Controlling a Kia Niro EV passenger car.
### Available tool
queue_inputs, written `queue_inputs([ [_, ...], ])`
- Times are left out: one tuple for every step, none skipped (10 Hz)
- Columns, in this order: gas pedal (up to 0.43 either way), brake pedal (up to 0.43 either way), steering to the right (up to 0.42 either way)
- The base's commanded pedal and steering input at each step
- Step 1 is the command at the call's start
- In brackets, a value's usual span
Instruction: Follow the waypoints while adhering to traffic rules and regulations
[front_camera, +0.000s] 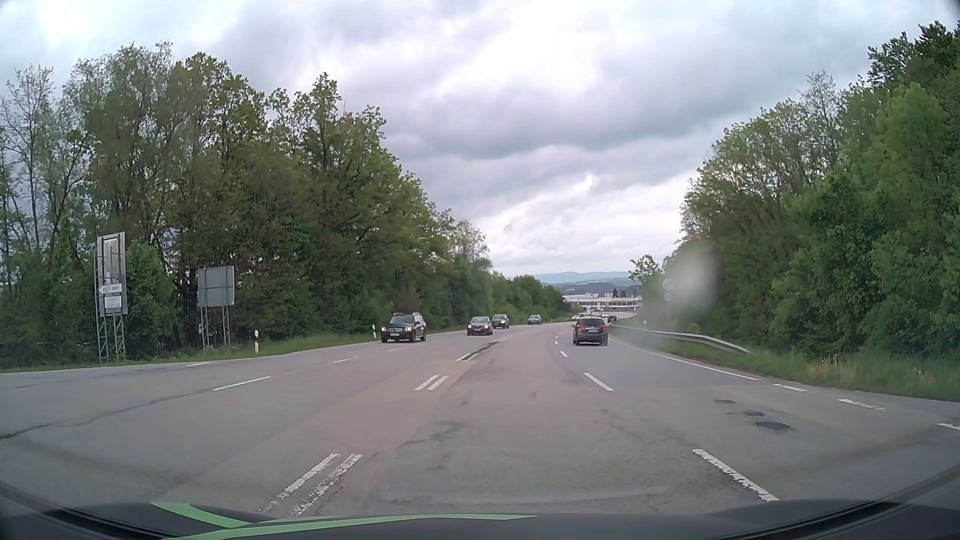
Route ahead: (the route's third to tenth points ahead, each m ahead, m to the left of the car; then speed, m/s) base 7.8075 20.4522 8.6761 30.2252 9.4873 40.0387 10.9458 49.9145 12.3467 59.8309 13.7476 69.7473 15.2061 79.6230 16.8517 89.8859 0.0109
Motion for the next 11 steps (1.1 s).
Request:
queue_inputs([
  [0.0,0.262,0.003],
  [0.0,0.262,0.003],
  [0.0,0.262,0.003],
  [0.0,0.262,0.003],
  [0.0,0.262,0.003],
  [0.0,0.262,0.003],
  [0.0,0.262,0.003],
  [0.0,0.262,0.003],
  [0.0,0.262,0.003],
  [0.0,0.262,0.003],
  [0.0,0.262,0.003],
])
